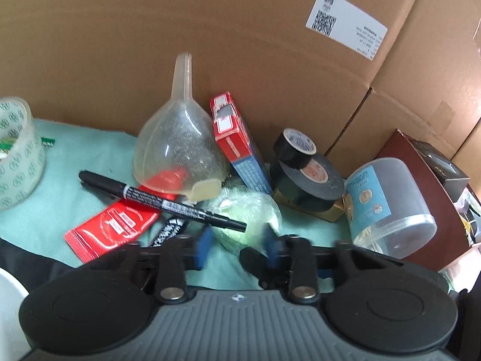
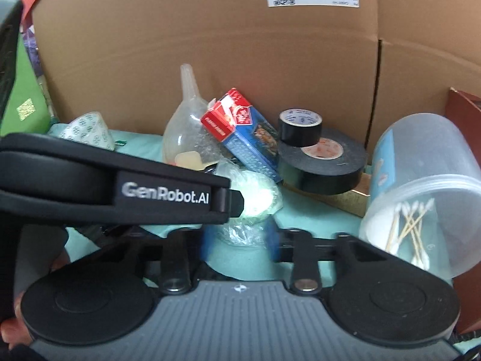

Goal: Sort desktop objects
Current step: 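Reach the left gripper to the green-filled plastic bag and close on it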

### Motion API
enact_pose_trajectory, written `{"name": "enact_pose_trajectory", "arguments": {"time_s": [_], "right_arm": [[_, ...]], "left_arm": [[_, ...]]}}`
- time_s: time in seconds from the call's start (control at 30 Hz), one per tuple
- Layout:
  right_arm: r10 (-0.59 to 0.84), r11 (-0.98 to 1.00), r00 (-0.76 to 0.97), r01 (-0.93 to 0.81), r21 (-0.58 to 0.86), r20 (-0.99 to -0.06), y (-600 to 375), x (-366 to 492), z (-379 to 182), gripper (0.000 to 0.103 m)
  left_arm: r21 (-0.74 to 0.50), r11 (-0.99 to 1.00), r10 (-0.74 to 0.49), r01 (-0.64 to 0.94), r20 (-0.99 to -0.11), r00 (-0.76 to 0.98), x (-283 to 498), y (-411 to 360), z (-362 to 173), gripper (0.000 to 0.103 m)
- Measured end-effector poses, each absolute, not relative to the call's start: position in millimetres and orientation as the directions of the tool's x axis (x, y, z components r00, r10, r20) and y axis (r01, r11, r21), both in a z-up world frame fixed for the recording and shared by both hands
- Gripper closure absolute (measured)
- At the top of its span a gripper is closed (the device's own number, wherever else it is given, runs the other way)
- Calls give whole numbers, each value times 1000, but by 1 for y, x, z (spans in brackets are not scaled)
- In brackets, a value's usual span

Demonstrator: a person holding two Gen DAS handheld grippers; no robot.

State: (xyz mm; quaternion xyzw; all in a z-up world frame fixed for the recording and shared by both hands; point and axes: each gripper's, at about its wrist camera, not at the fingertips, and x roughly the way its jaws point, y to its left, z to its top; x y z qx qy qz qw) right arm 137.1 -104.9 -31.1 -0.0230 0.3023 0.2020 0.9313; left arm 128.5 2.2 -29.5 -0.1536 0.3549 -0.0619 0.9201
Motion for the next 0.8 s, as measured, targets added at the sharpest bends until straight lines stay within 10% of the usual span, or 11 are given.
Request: {"name": "enact_pose_trajectory", "arguments": {"time_s": [0.17, 0.63, 0.73, 0.8], "right_arm": [[378, 898, 717, -438, 44, -585, -104, 127, -30, 99], [407, 874, 705, -486, 23, -580, -122, 61, -15, 103], [360, 895, 744, -446, -17, -562, -114, 69, -17, 88], [363, 897, 753, -441, -12, -549, -115, 77, -19, 51]], "left_arm": [[-337, 941, -257, 35, -642, 722, 119, -1, -27, 96], [-354, 933, -285, 68, -609, 740, 60, -16, -12, 103], [-353, 935, -240, 22, -588, 773, 67, -10, -8, 60], [-348, 938, -216, 3, -575, 789, 75, -4, -7, 36]]}}
